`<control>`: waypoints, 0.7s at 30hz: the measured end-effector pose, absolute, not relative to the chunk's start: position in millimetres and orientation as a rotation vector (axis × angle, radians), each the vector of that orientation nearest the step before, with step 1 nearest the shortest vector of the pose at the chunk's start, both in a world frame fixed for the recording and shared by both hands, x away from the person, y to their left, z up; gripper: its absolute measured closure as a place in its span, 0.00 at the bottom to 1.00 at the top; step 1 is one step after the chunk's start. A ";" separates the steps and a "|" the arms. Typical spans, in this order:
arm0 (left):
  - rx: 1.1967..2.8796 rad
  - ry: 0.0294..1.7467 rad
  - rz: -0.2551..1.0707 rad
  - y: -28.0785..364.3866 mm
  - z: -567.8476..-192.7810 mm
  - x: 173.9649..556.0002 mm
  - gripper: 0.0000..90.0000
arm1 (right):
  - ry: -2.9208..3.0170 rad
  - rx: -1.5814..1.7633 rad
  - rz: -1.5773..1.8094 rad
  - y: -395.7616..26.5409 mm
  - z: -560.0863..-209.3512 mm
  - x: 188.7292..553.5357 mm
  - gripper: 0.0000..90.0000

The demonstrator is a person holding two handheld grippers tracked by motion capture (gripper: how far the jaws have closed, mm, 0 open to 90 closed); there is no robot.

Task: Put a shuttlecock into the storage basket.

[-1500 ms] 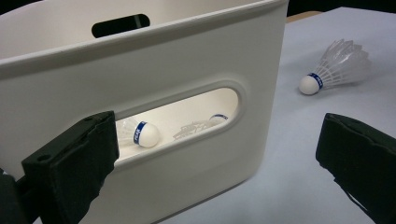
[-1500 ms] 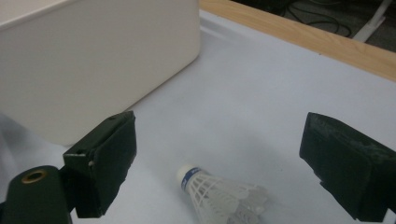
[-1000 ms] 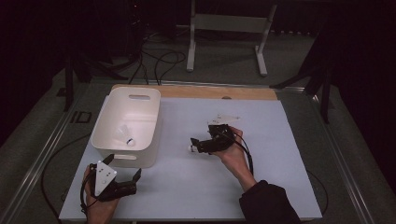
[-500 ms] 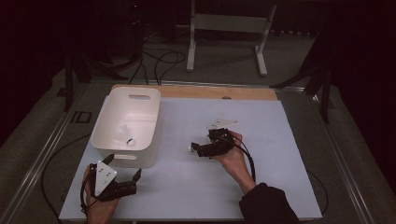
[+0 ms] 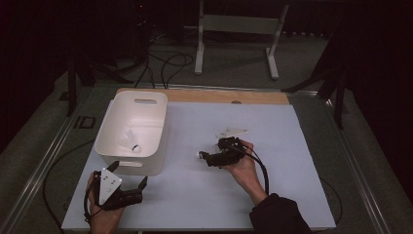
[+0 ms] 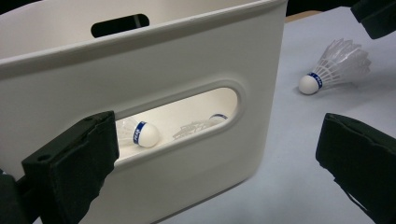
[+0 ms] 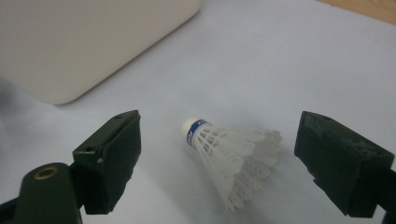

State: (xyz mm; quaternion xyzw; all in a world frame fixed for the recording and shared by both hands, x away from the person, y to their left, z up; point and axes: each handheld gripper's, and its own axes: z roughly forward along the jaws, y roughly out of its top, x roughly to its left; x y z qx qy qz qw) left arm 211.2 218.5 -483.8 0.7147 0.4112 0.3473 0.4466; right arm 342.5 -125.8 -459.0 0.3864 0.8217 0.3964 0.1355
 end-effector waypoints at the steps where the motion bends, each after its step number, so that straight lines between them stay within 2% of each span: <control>1: 1.770 1.018 0.860 218.4 -483.8 211.2 0.00 | 2.382 1.122 1.139 -126.4 -460.2 342.6 0.16; 21: 1.769 1.017 0.861 218.1 -483.9 211.2 0.00 | 2.445 1.182 1.058 -127.8 -483.6 341.9 0.22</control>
